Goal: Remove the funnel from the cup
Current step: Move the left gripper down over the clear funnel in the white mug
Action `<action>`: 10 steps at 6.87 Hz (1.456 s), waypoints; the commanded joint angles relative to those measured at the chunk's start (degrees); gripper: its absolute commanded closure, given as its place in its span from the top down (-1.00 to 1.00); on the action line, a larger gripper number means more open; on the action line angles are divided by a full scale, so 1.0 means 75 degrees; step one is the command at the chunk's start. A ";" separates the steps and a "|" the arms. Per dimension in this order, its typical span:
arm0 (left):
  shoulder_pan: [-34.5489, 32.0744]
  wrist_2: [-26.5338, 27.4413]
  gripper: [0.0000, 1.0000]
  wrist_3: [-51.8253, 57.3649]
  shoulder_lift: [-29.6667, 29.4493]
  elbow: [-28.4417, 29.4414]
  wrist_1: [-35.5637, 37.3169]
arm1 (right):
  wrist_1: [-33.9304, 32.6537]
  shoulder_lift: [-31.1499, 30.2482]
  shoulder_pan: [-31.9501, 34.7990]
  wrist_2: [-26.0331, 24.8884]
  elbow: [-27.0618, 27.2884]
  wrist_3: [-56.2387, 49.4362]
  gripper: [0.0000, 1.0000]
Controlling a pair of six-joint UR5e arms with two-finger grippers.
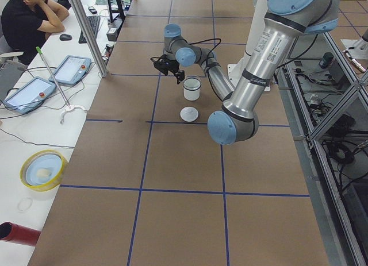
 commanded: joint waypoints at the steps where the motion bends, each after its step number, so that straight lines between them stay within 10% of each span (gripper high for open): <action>1: 0.0617 0.0443 0.83 -0.0976 -0.0249 -0.0006 0.0372 | 0.0000 0.0000 0.0000 0.0000 0.0001 0.0000 1.00; 10: 0.1239 0.0608 0.16 -0.1483 -0.0800 0.0861 0.0361 | 0.0000 0.0000 0.0000 0.0000 0.0001 0.0000 1.00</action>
